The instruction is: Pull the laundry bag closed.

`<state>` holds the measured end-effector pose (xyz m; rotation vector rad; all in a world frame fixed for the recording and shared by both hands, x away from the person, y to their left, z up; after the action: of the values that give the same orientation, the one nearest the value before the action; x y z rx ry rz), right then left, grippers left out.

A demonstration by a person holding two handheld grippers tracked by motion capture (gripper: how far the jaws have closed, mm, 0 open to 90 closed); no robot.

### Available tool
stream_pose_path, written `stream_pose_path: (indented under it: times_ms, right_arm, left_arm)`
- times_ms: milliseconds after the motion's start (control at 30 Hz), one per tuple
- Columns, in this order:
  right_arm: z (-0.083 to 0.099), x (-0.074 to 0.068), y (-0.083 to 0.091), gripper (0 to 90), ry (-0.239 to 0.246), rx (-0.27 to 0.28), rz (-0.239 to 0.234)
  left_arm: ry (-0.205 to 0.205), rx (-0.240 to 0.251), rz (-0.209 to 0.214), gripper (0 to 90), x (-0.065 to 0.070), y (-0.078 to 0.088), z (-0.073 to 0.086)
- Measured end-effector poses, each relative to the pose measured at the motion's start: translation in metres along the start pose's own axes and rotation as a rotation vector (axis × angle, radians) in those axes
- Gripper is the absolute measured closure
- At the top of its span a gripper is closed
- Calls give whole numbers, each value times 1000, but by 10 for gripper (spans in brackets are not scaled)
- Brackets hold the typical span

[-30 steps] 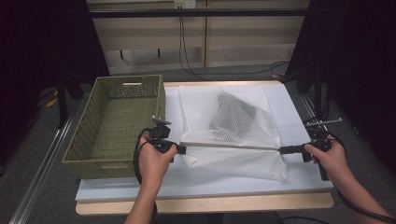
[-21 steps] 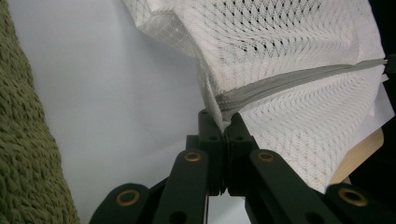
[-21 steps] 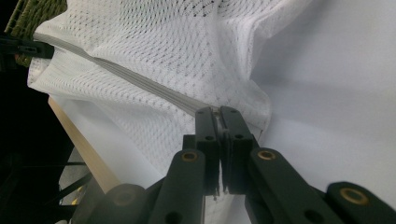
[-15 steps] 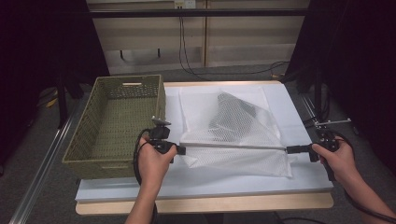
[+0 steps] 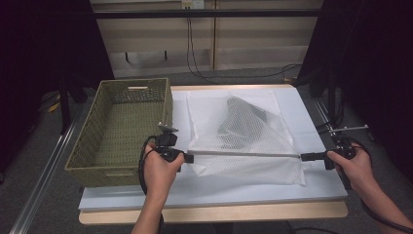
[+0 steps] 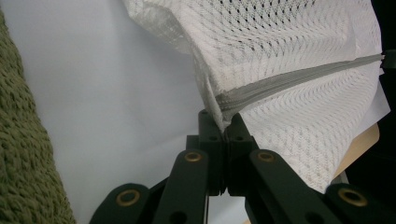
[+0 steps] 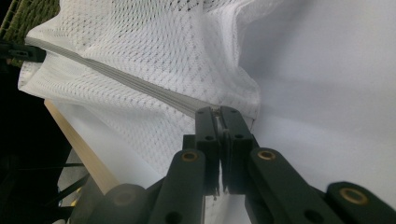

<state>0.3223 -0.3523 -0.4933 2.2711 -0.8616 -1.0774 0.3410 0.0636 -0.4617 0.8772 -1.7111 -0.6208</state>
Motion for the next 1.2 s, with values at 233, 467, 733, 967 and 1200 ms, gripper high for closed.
stream_pose_path:
  times_ms: [233, 467, 733, 967, 1200]
  right_arm:
    - [1, 2, -4, 873, 3, -23, 30]
    - [0, 1, -8, 870, 29, -28, 57]
    - [-12, -11, -11, 703, 91, -11, 97]
    - [-16, -18, -21, 467, 155, -11, 142]
    - [-18, -15, -25, 295, 218, 25, 210]
  left_arm:
    - [-18, -52, -15, 886, 1, -8, 6]
    - [-42, -77, -3, 783, 9, -7, 8]
    - [-20, -64, -12, 529, 9, 1, 5]
    - [-47, -51, -3, 373, 12, 3, 4]
    - [-116, -17, 2, 217, 15, -8, 0]
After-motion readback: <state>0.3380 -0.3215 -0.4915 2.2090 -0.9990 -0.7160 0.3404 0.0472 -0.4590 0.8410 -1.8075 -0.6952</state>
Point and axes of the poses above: each handheld gripper's, and its own axes: y roughly backward along the jaws, z roughly out of its underside, x roughly to its right, the point moved 8 cm from there along -y, roughly forward along the jaws, and after that the axes turned 11 degrees about y, right-handed, at the moved point
